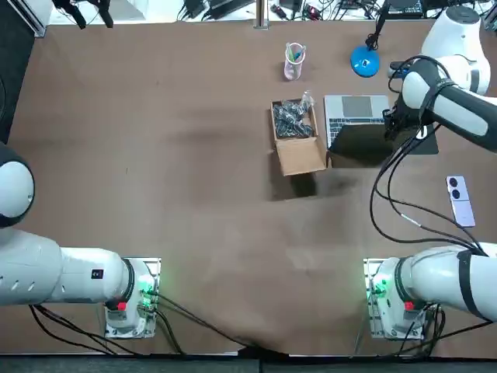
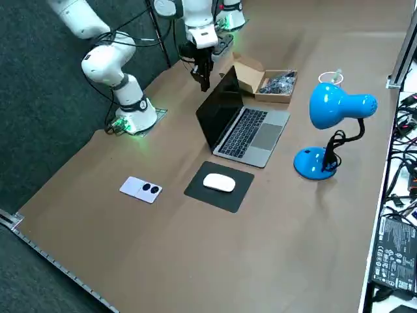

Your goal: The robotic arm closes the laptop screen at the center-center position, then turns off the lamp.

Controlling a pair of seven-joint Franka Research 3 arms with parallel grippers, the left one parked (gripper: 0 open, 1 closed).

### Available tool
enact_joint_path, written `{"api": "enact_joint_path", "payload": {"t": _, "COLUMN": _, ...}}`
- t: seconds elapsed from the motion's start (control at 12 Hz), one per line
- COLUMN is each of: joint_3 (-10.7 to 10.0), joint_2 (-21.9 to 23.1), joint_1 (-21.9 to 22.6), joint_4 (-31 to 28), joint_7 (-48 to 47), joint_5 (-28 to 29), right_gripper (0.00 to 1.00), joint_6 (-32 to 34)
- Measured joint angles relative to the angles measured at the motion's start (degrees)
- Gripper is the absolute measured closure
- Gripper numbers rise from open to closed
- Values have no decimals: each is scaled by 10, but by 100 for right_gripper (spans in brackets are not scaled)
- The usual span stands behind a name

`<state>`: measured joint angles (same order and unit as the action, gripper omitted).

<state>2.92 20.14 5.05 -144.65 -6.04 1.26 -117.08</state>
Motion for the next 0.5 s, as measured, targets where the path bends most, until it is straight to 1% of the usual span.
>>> {"api": "enact_joint_path", "payload": {"t": 0.5, "joint_3": 0, "joint_2": -24, "joint_1": 0, "joint_4": 0, "joint_7": -2, "joint_5": 0, "right_gripper": 98, "joint_6": -31}}
